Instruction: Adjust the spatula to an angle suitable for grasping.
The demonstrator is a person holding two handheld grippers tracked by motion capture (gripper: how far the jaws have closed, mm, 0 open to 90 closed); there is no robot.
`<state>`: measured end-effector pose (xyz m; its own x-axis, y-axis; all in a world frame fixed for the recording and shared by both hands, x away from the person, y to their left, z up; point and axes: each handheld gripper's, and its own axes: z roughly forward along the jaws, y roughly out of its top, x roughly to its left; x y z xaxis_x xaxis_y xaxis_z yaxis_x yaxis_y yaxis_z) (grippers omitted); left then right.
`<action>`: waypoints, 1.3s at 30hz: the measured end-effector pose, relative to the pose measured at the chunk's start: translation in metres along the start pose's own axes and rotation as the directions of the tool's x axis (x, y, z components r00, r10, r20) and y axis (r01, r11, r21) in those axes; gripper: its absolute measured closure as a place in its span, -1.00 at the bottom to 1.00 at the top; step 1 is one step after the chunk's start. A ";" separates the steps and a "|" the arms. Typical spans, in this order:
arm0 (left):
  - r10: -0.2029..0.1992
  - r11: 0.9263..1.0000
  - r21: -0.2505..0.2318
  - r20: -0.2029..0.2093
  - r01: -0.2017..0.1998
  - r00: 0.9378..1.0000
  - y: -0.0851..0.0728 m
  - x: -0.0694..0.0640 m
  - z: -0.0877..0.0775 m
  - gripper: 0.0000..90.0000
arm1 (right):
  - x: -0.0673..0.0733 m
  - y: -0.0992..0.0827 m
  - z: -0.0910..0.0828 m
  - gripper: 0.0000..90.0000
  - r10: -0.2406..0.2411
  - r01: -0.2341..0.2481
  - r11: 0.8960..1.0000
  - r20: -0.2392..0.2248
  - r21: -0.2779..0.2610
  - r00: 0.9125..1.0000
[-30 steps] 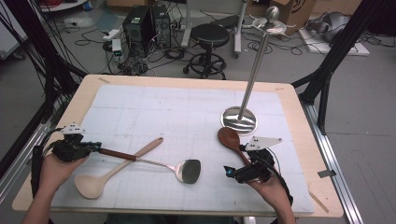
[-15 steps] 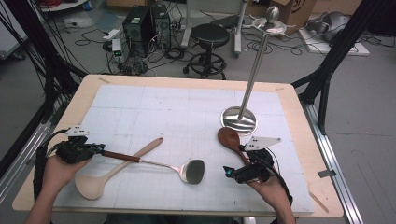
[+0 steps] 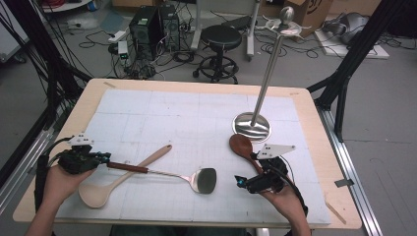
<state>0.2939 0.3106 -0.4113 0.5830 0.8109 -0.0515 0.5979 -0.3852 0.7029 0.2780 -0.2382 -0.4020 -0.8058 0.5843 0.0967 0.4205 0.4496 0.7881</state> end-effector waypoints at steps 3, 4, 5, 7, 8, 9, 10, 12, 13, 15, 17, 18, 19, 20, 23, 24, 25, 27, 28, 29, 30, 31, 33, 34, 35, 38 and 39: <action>0.003 1.000 -0.002 -0.007 -0.003 1.000 -0.003 -0.003 -0.004 0.98 | 0.000 0.000 0.000 -0.99 -0.001 0.001 1.000 0.000 0.001 1.000; 0.005 1.000 0.002 -0.015 -0.005 1.000 -0.004 -0.003 -0.004 0.98 | 0.000 0.000 0.000 -0.99 -0.001 0.001 1.000 0.000 0.001 1.000; 0.008 1.000 0.009 -0.021 -0.007 1.000 -0.005 -0.003 -0.005 0.98 | 0.001 0.000 0.000 -0.99 0.000 0.000 1.000 -0.001 0.001 1.000; 0.006 1.000 0.014 -0.027 -0.005 1.000 -0.008 -0.003 -0.006 0.97 | 0.001 0.000 -0.001 -0.99 -0.001 0.001 1.000 0.000 0.000 1.000; 0.002 1.000 0.016 -0.027 -0.002 1.000 -0.009 -0.003 -0.006 0.97 | 0.001 0.000 -0.001 -0.99 -0.001 0.001 1.000 0.000 -0.001 1.000; -0.002 1.000 0.016 -0.027 0.002 1.000 -0.010 -0.003 -0.007 0.97 | 0.001 0.000 -0.001 -0.99 -0.001 0.001 1.000 0.000 -0.001 1.000; 0.001 1.000 0.020 -0.027 0.000 1.000 -0.011 -0.003 -0.007 0.97 | 0.001 0.000 -0.001 -0.99 -0.001 0.001 1.000 0.000 -0.001 1.000; -0.004 1.000 0.022 -0.031 0.005 1.000 -0.012 -0.003 -0.008 0.96 | 0.001 0.000 -0.001 -0.99 0.002 -0.002 1.000 -0.002 0.000 1.000; -0.009 1.000 0.021 -0.031 0.010 0.999 -0.013 -0.003 -0.008 0.95 | 0.001 0.000 0.000 -0.99 0.004 -0.004 1.000 -0.002 0.000 1.000; -0.016 1.000 0.023 -0.028 0.017 0.999 -0.014 -0.004 -0.007 0.95 | 0.001 0.000 0.000 -0.99 -0.003 0.003 1.000 -0.003 0.000 1.000; -0.014 0.999 0.029 -0.024 0.015 1.000 -0.013 -0.006 -0.006 0.96 | 0.001 0.001 0.000 -0.99 -0.003 0.003 1.000 -0.003 0.001 1.000; -0.015 0.999 0.030 -0.025 0.015 1.000 -0.013 -0.007 -0.005 0.96 | 0.001 0.001 0.000 -0.99 -0.003 0.003 1.000 -0.003 0.001 1.000; -0.014 0.999 0.034 -0.025 0.015 1.000 -0.013 -0.007 -0.005 0.97 | 0.002 0.001 0.000 -0.99 -0.003 0.003 1.000 -0.003 0.001 1.000; -0.015 0.999 0.033 -0.033 0.016 0.999 -0.013 -0.008 -0.004 0.98 | 0.002 0.001 0.000 -0.99 -0.002 0.002 1.000 -0.004 0.000 1.000; -0.020 0.999 0.026 -0.036 0.021 0.999 -0.012 -0.009 -0.005 0.99 | 0.002 0.001 0.000 -0.99 0.000 0.000 1.000 -0.003 -0.002 1.000; -0.022 1.000 0.021 -0.035 0.022 0.999 -0.012 -0.009 -0.004 0.99 | 0.002 0.001 -0.001 -0.99 -0.002 0.002 1.000 -0.001 -0.002 1.000; -0.022 0.999 0.023 -0.038 0.022 0.999 -0.012 -0.010 -0.005 0.99 | 0.002 0.001 -0.001 -0.99 -0.002 0.002 1.000 -0.002 -0.001 1.000; -0.023 0.999 0.021 -0.037 0.024 0.999 -0.011 -0.011 -0.004 0.99 | 0.002 0.001 0.000 -0.99 -0.006 0.006 1.000 -0.001 -0.003 1.000; -0.023 1.000 0.017 -0.036 0.024 0.999 -0.011 -0.011 -0.004 0.99 | 0.002 0.001 0.000 -0.99 -0.005 0.005 1.000 -0.001 -0.003 1.000; -0.021 1.000 0.019 -0.037 0.021 0.999 -0.011 -0.012 -0.004 0.99 | 0.002 0.002 0.000 -0.99 -0.004 0.004 1.000 -0.001 -0.002 1.000; -0.020 1.000 0.018 -0.036 0.020 0.999 -0.010 -0.013 -0.004 0.99 | 0.002 0.002 0.000 -0.99 -0.002 0.002 1.000 -0.003 0.000 1.000; -0.016 1.000 0.020 -0.034 0.016 0.999 -0.010 -0.013 -0.003 0.99 | 0.003 0.002 0.000 -0.99 -0.002 0.002 1.000 -0.002 0.001 1.000; -0.014 1.000 0.018 -0.031 0.014 0.999 -0.010 -0.015 -0.002 0.99 | 0.003 0.002 0.001 -0.99 -0.007 0.007 1.000 -0.004 0.003 1.000; -0.009 1.000 0.021 -0.032 0.010 0.999 -0.009 -0.016 -0.002 0.99 | 0.003 0.003 0.001 -0.99 -0.012 0.012 1.000 -0.006 0.001 1.000; -0.008 1.000 0.021 -0.030 0.008 1.000 -0.009 -0.016 -0.001 0.99 | 0.004 0.003 0.001 -0.99 -0.010 0.010 1.000 -0.006 0.001 1.000; -0.005 1.000 0.022 -0.028 0.005 1.000 -0.007 -0.019 0.000 0.99 | 0.004 0.004 0.003 -0.99 -0.017 0.017 1.000 -0.009 0.002 1.000; -0.001 1.000 0.023 -0.025 0.001 1.000 -0.007 -0.020 0.001 0.99 | 0.005 0.004 0.004 -0.99 -0.018 0.018 1.000 -0.011 0.003 1.000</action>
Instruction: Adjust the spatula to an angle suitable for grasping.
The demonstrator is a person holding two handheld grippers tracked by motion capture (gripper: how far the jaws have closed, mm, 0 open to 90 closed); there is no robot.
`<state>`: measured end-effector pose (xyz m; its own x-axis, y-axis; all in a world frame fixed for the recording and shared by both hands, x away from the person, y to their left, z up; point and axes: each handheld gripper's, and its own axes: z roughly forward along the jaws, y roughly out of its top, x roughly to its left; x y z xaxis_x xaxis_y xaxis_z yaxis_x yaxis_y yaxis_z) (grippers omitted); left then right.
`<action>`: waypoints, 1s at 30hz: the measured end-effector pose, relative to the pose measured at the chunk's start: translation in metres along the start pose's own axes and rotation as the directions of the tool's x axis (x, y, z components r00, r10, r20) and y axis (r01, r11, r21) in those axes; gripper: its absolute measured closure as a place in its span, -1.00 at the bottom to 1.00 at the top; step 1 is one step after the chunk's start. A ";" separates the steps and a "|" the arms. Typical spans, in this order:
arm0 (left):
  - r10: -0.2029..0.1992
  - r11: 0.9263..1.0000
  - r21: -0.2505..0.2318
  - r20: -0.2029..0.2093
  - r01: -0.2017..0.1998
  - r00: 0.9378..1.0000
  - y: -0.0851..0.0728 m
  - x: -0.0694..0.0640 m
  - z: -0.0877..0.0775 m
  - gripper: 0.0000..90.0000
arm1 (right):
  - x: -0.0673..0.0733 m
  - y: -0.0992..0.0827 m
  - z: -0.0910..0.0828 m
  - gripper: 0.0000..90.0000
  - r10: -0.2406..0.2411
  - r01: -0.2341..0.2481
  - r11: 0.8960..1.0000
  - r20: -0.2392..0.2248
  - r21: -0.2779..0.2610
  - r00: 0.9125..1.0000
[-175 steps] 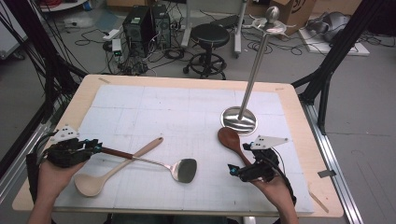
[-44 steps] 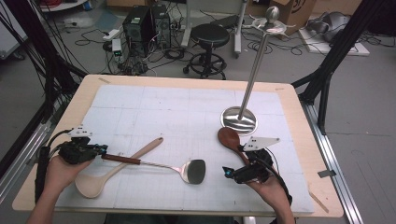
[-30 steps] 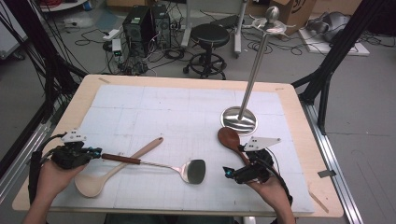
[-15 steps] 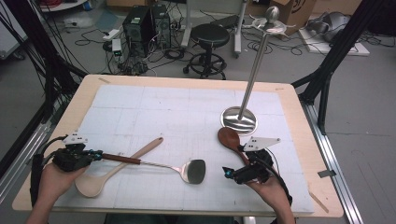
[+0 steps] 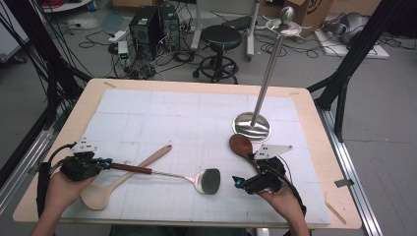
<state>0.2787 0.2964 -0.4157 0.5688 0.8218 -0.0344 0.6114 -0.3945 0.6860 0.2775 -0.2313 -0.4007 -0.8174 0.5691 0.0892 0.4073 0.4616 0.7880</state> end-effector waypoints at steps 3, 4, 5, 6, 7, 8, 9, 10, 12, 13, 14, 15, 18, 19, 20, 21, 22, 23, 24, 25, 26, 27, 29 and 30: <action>0.010 1.000 0.010 0.000 -0.010 1.000 0.001 -0.001 0.000 0.99 | 0.002 0.003 0.003 -0.99 -0.003 0.003 1.000 -0.006 0.002 1.000; 0.007 1.000 0.008 0.002 -0.007 1.000 0.001 -0.002 0.000 0.99 | 0.003 0.004 0.004 -0.99 -0.004 0.004 1.000 -0.007 0.000 1.000; 0.011 1.000 0.010 0.001 -0.011 1.000 0.002 -0.002 0.000 0.99 | 0.003 0.006 0.005 -0.99 -0.016 0.016 1.000 -0.013 -0.002 1.000; 0.012 1.000 0.009 0.000 -0.012 1.000 0.002 -0.002 0.000 0.99 | 0.005 0.008 0.007 -0.99 -0.013 0.013 1.000 -0.018 -0.001 1.000; 0.013 1.000 0.011 0.002 -0.013 1.000 0.002 -0.002 0.000 0.99 | 0.006 0.010 0.009 -0.99 -0.020 0.020 1.000 -0.022 -0.003 1.000; 0.018 1.000 0.013 0.002 -0.018 1.000 0.002 -0.002 0.000 0.99 | 0.007 0.013 0.012 -0.99 -0.026 0.026 1.000 -0.030 -0.004 0.999; 0.019 1.000 0.014 0.001 -0.019 1.000 0.002 -0.002 0.001 0.99 | 0.009 0.016 0.014 -0.99 -0.034 0.034 0.999 -0.036 -0.004 0.999; 0.020 1.000 0.017 0.000 -0.020 1.000 0.002 -0.003 0.000 0.99 | 0.011 0.019 0.017 -0.99 -0.039 0.039 0.999 -0.043 -0.004 0.998; 0.027 0.999 0.019 0.003 -0.027 1.000 0.003 -0.002 0.001 1.00 | 0.014 0.024 0.022 -0.99 -0.049 0.048 0.999 -0.057 -0.005 0.997; 0.027 0.999 0.019 0.002 -0.027 1.000 0.003 -0.002 0.001 0.99 | 0.015 0.026 0.024 -0.99 -0.052 0.051 0.999 -0.061 -0.007 0.997; 0.025 1.000 0.018 0.003 -0.025 1.000 0.003 -0.002 0.001 0.99 | 0.017 0.029 0.027 -0.99 -0.057 0.057 0.998 -0.068 -0.009 0.996; 0.025 1.000 0.018 0.004 -0.025 1.000 0.004 -0.002 0.001 0.99 | 0.019 0.032 0.030 -0.99 -0.062 0.061 0.998 -0.075 -0.009 0.995; 0.026 0.999 0.022 0.005 -0.026 1.000 0.003 -0.001 0.002 0.98 | 0.022 0.038 0.037 -0.99 -0.073 0.072 0.997 -0.091 -0.016 0.993; 0.024 0.999 0.021 0.003 -0.024 1.000 0.003 0.000 0.001 0.98 | 0.024 0.040 0.039 -0.99 -0.074 0.073 0.997 -0.094 -0.009 0.993; 0.026 0.999 0.021 0.003 -0.026 1.000 0.002 0.000 0.002 0.98 | 0.025 0.042 0.043 -0.99 -0.084 0.084 0.996 -0.101 -0.011 0.991; 0.025 0.999 0.022 0.005 -0.025 1.000 0.002 0.000 0.002 0.98 | 0.027 0.044 0.046 -0.99 -0.091 0.090 0.996 -0.106 -0.011 0.990; 0.025 0.999 0.019 0.003 -0.025 1.000 0.002 0.000 0.002 0.98 | 0.029 0.046 0.048 -0.99 -0.085 0.086 0.996 -0.112 -0.003 0.990; 0.025 0.999 0.022 0.003 -0.025 1.000 0.002 0.000 0.001 0.97 | 0.030 0.048 0.051 -0.99 -0.088 0.088 0.996 -0.118 -0.005 0.989; 0.023 1.000 0.017 0.004 -0.023 1.000 0.002 0.000 0.001 0.97 | 0.031 0.050 0.055 -0.99 -0.094 0.094 0.996 -0.132 -0.006 0.987; 0.023 1.000 0.015 0.003 -0.023 1.000 0.003 0.000 0.001 0.97 | 0.032 0.052 0.058 -0.99 -0.093 0.094 0.996 -0.140 -0.004 0.986; 0.024 1.000 0.012 0.003 -0.024 1.000 0.003 0.001 0.001 0.97 | 0.034 0.054 0.061 -0.99 -0.097 0.097 0.995 -0.143 -0.001 0.985; 0.023 1.000 0.008 0.003 -0.023 1.000 0.004 0.001 0.000 0.96 | 0.035 0.056 0.064 -0.99 -0.100 0.101 0.995 -0.147 -0.001 0.984; 0.022 1.000 0.000 0.004 -0.022 1.000 0.005 0.001 -0.001 0.94 | 0.037 0.059 0.070 -0.99 -0.104 0.105 0.995 -0.153 -0.004 0.983; 0.022 1.000 -0.006 0.004 -0.022 1.000 0.005 0.001 -0.001 0.93 | 0.037 0.061 0.073 -0.99 -0.105 0.106 0.994 -0.155 -0.001 0.982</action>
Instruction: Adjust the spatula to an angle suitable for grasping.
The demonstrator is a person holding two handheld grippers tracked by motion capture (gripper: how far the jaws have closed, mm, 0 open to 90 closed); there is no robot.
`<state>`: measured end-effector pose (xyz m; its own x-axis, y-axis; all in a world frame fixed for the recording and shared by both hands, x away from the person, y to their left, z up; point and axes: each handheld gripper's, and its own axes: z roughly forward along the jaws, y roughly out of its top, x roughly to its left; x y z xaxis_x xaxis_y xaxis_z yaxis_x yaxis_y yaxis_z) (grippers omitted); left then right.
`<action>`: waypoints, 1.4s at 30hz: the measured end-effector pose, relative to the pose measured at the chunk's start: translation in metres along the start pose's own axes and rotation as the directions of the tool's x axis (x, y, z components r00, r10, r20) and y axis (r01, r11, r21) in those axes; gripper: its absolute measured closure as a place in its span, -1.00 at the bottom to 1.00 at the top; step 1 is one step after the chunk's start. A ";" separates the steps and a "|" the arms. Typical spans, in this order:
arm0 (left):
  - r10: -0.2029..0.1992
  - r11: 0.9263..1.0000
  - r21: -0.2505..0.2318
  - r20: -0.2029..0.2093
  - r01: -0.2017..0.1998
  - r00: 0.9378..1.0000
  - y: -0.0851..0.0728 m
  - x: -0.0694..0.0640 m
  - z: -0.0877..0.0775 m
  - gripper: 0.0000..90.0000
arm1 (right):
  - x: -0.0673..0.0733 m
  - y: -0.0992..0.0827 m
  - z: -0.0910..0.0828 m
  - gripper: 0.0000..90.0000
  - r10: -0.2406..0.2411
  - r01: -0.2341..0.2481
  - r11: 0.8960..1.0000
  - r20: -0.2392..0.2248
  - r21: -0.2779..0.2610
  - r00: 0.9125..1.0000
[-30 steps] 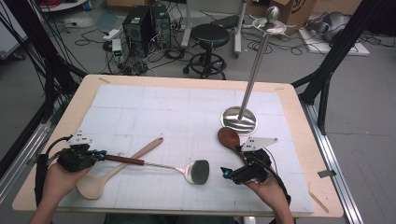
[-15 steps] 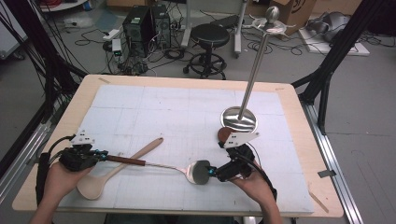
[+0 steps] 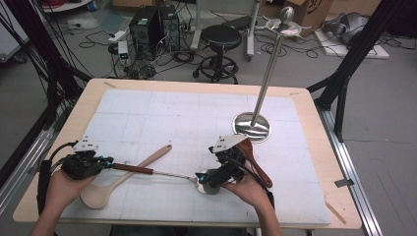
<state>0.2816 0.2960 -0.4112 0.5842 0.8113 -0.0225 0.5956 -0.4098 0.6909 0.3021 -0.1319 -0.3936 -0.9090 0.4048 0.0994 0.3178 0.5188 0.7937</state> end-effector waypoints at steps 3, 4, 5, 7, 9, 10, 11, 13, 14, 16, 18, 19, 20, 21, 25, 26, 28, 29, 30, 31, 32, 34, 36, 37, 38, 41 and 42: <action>0.000 1.000 -0.015 0.002 0.000 1.000 0.001 0.000 -0.003 0.89 | 0.000 0.007 0.010 -0.98 -0.008 0.008 1.000 -0.011 0.006 1.000; -0.001 1.000 -0.022 0.003 0.001 1.000 0.001 0.000 -0.004 0.88 | 0.000 0.009 0.013 -0.97 -0.008 0.009 1.000 -0.018 0.006 1.000; -0.002 1.000 -0.029 0.005 0.002 1.000 0.001 0.000 -0.005 0.87 | 0.000 0.011 0.017 -0.88 -0.014 0.014 1.000 -0.027 0.003 1.000; 0.000 0.999 -0.038 0.009 0.000 1.000 0.002 -0.001 -0.007 0.84 | 0.001 0.014 0.022 -0.68 -0.035 0.035 0.999 -0.033 0.002 0.999; 0.003 0.999 -0.045 0.011 -0.003 1.000 0.002 -0.001 -0.008 0.81 | 0.001 0.018 0.029 -0.64 -0.051 0.052 0.999 -0.037 0.009 0.998; 0.003 0.999 -0.050 0.013 -0.002 1.000 0.002 -0.002 -0.009 0.80 | 0.001 0.020 0.032 -0.64 -0.051 0.051 0.999 -0.048 0.014 0.998; 0.005 0.999 -0.054 0.013 -0.004 1.000 0.003 -0.002 -0.010 0.78 | 0.001 0.021 0.034 -0.64 -0.054 0.055 0.998 -0.053 0.015 0.997; 0.006 0.998 -0.061 0.016 -0.005 1.000 0.004 -0.003 -0.011 0.77 | 0.000 0.024 0.039 -0.64 -0.069 0.069 0.998 -0.054 0.009 0.996; 0.007 0.998 -0.065 0.017 -0.006 1.000 0.004 -0.003 -0.012 0.76 | 0.000 0.026 0.042 -0.64 -0.073 0.074 0.997 -0.057 0.007 0.996; 0.010 0.997 -0.072 0.023 -0.009 1.000 0.006 -0.004 -0.013 0.74 | 0.000 0.029 0.047 -0.63 -0.077 0.077 0.997 -0.065 0.007 0.995; 0.011 0.997 -0.077 0.028 -0.009 1.000 0.007 -0.005 -0.014 0.69 | 0.000 0.031 0.052 -0.62 -0.075 0.077 0.997 -0.080 0.015 0.994; 0.015 0.997 -0.082 0.034 -0.012 0.999 0.008 -0.006 -0.014 0.68 | 0.001 0.032 0.055 -0.62 -0.072 0.074 0.997 -0.084 0.019 0.994; 0.016 0.996 -0.084 0.040 -0.013 0.999 0.009 -0.007 -0.015 0.66 | 0.001 0.032 0.058 -0.60 -0.068 0.071 0.997 -0.099 0.024 0.993; 0.018 0.996 -0.087 0.043 -0.014 0.999 0.009 -0.007 -0.015 0.63 | 0.001 0.033 0.060 -0.57 -0.065 0.068 0.997 -0.108 0.029 0.992; 0.022 0.995 -0.097 0.049 -0.017 0.999 0.011 -0.010 -0.016 0.59 | 0.001 0.033 0.069 -0.49 -0.071 0.078 0.996 -0.134 0.051 0.988; 0.021 0.995 -0.100 0.051 -0.016 0.999 0.012 -0.010 -0.016 0.58 | 0.001 0.033 0.071 -0.46 -0.067 0.076 0.995 -0.138 0.062 0.988; 0.023 0.995 -0.103 0.048 -0.018 0.999 0.012 -0.010 -0.017 0.57 | 0.000 0.032 0.074 -0.37 -0.074 0.086 0.994 -0.154 0.072 0.985; 0.024 0.995 -0.103 0.046 -0.019 0.999 0.013 -0.011 -0.017 0.56 | 0.000 0.032 0.076 -0.34 -0.070 0.084 0.993 -0.160 0.080 0.985; 0.026 0.994 -0.103 0.047 -0.021 0.999 0.013 -0.011 -0.017 0.56 | 0.000 0.033 0.077 -0.30 -0.068 0.084 0.992 -0.165 0.090 0.984; 0.026 0.994 -0.105 0.047 -0.021 0.999 0.014 -0.012 -0.017 0.56 | 0.000 0.033 0.079 -0.27 -0.075 0.091 0.992 -0.172 0.087 0.982; 0.030 0.994 -0.104 0.047 -0.025 0.998 0.014 -0.012 -0.017 0.56 | 0.000 0.033 0.080 -0.25 -0.068 0.086 0.992 -0.179 0.096 0.981; 0.031 0.994 -0.106 0.049 -0.025 0.998 0.015 -0.013 -0.017 0.55 | 0.001 0.033 0.083 -0.19 -0.066 0.088 0.990 -0.191 0.109 0.979; 0.030 0.994 -0.111 0.052 -0.024 0.998 0.016 -0.014 -0.017 0.54 | 0.002 0.034 0.087 -0.18 -0.076 0.101 0.988 -0.203 0.115 0.976; 0.035 0.994 -0.109 0.050 -0.029 0.998 0.016 -0.013 -0.017 0.53 | 0.002 0.034 0.090 -0.16 -0.079 0.105 0.988 -0.210 0.115 0.974; 0.032 0.994 -0.109 0.048 -0.026 0.998 0.017 -0.013 -0.017 0.51 | 0.003 0.034 0.092 -0.13 -0.076 0.105 0.987 -0.218 0.124 0.973; 0.032 0.993 -0.115 0.051 -0.026 0.998 0.017 -0.014 -0.017 0.49 | 0.004 0.034 0.097 -0.08 -0.090 0.122 0.985 -0.231 0.126 0.969; 0.035 0.993 -0.115 0.051 -0.029 0.998 0.017 -0.014 -0.018 0.48 | 0.004 0.034 0.098 -0.05 -0.090 0.123 0.984 -0.233 0.132 0.968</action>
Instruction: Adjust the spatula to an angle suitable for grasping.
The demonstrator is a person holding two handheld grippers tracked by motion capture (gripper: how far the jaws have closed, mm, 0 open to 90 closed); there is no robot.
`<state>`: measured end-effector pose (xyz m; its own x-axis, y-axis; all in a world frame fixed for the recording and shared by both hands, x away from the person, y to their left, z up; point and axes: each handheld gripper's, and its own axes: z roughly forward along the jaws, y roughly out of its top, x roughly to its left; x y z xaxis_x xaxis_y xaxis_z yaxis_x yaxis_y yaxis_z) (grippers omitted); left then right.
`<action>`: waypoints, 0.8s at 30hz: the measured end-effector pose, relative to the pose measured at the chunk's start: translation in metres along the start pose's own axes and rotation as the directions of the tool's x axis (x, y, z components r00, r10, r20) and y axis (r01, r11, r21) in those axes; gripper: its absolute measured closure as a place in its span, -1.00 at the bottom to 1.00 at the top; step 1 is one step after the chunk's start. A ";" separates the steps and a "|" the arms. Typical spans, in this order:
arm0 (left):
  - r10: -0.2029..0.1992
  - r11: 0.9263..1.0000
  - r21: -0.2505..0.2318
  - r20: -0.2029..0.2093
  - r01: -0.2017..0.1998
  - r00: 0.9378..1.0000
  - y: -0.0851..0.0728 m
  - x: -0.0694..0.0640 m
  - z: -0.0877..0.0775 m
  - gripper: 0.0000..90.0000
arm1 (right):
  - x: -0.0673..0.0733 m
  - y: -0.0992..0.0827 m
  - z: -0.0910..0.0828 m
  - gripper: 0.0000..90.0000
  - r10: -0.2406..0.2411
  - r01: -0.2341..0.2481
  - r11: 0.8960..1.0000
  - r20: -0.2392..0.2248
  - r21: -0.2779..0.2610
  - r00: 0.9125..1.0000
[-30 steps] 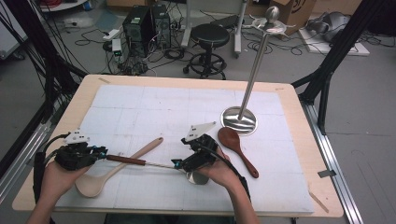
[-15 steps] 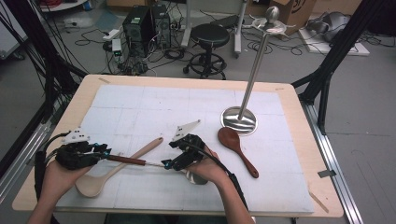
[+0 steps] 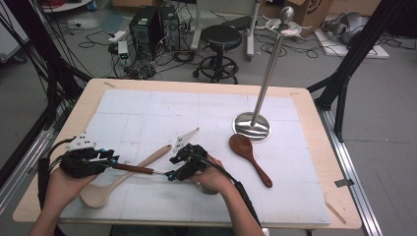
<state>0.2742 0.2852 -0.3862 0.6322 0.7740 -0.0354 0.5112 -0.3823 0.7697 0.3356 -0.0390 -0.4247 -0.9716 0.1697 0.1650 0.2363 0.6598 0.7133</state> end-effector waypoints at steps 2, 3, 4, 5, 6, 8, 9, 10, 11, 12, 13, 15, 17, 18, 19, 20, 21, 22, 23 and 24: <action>-0.002 1.000 -0.003 -0.002 0.002 1.000 0.000 0.000 0.000 0.46 | -0.001 0.000 0.003 0.05 -0.014 0.014 1.000 -0.011 0.006 1.000; -0.002 1.000 -0.002 -0.002 0.002 1.000 0.000 0.000 0.000 0.45 | -0.001 0.000 0.005 0.09 -0.015 0.015 1.000 -0.013 0.015 1.000; -0.003 1.000 -0.001 -0.002 0.003 1.000 0.000 -0.001 0.000 0.45 | -0.002 0.000 0.006 0.12 -0.015 0.015 1.000 -0.017 0.018 1.000; 0.000 1.000 -0.001 -0.002 0.000 1.000 0.000 0.000 0.000 0.44 | -0.002 0.000 0.007 0.17 -0.016 0.016 0.999 -0.022 0.028 1.000; -0.006 1.000 -0.002 -0.003 0.006 1.000 -0.001 0.000 0.001 0.44 | -0.002 0.000 0.009 0.20 -0.018 0.018 0.999 -0.024 0.032 1.000; -0.007 1.000 0.001 -0.003 0.007 1.000 -0.001 0.000 0.001 0.43 | -0.001 0.000 0.012 0.27 -0.015 0.017 0.999 -0.036 0.046 0.999; -0.007 1.000 -0.001 -0.004 0.007 1.000 -0.001 0.000 0.001 0.43 | -0.001 0.000 0.013 0.30 -0.017 0.020 0.998 -0.037 0.059 0.999; -0.008 1.000 -0.001 -0.003 0.008 1.000 -0.001 0.000 0.001 0.43 | -0.002 0.000 0.015 0.34 -0.022 0.024 0.998 -0.040 0.060 0.999; -0.008 1.000 -0.003 -0.003 0.008 1.000 -0.001 0.001 0.001 0.43 | -0.002 0.000 0.016 0.40 -0.017 0.020 0.998 -0.046 0.065 0.999; -0.010 1.000 -0.006 -0.003 0.010 1.000 -0.001 0.000 0.001 0.43 | -0.001 0.001 0.017 0.43 -0.016 0.019 0.998 -0.049 0.067 0.999; -0.011 1.000 -0.006 -0.004 0.011 1.000 -0.001 0.001 0.000 0.43 | -0.002 0.001 0.018 0.46 -0.025 0.029 0.997 -0.049 0.067 0.998; -0.010 1.000 -0.008 -0.004 0.010 1.000 -0.001 0.001 0.000 0.43 | -0.002 0.001 0.019 0.55 -0.024 0.028 0.997 -0.061 0.072 0.998; -0.007 1.000 -0.006 -0.007 0.007 1.000 0.000 0.002 -0.001 0.43 | -0.002 0.001 0.020 0.62 -0.025 0.030 0.996 -0.063 0.078 0.998; -0.006 1.000 -0.006 -0.007 0.006 1.000 0.000 0.002 -0.001 0.43 | -0.002 0.001 0.020 0.65 -0.025 0.030 0.996 -0.065 0.082 0.998; -0.010 1.000 -0.009 -0.007 0.010 1.000 0.000 0.002 -0.001 0.43 | -0.002 0.001 0.021 0.66 -0.025 0.030 0.996 -0.066 0.083 0.998; -0.010 1.000 -0.010 -0.007 0.010 1.000 0.000 0.002 -0.002 0.43 | -0.002 0.001 0.021 0.67 -0.025 0.030 0.995 -0.065 0.091 0.998; -0.012 1.000 -0.011 -0.009 0.012 1.000 0.000 0.002 -0.002 0.43 | -0.002 0.001 0.022 0.69 -0.018 0.025 0.995 -0.067 0.094 0.998; -0.014 1.000 -0.013 -0.010 0.014 1.000 0.000 0.002 -0.002 0.43 | -0.003 0.001 0.023 0.72 -0.021 0.028 0.995 -0.070 0.098 0.997; -0.014 1.000 -0.013 -0.009 0.014 1.000 -0.001 0.002 -0.002 0.43 | -0.002 0.001 0.024 0.77 -0.020 0.028 0.994 -0.074 0.110 0.997; -0.016 1.000 -0.015 -0.008 0.016 1.000 -0.001 0.002 -0.002 0.43 | -0.003 0.000 0.024 0.81 -0.017 0.026 0.993 -0.079 0.111 0.997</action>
<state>0.2738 0.2879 -0.3854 0.6190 0.7843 -0.0423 0.5126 -0.3626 0.7783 0.3388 -0.0217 -0.4413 -0.9734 0.1003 0.2059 0.2111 0.7413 0.6371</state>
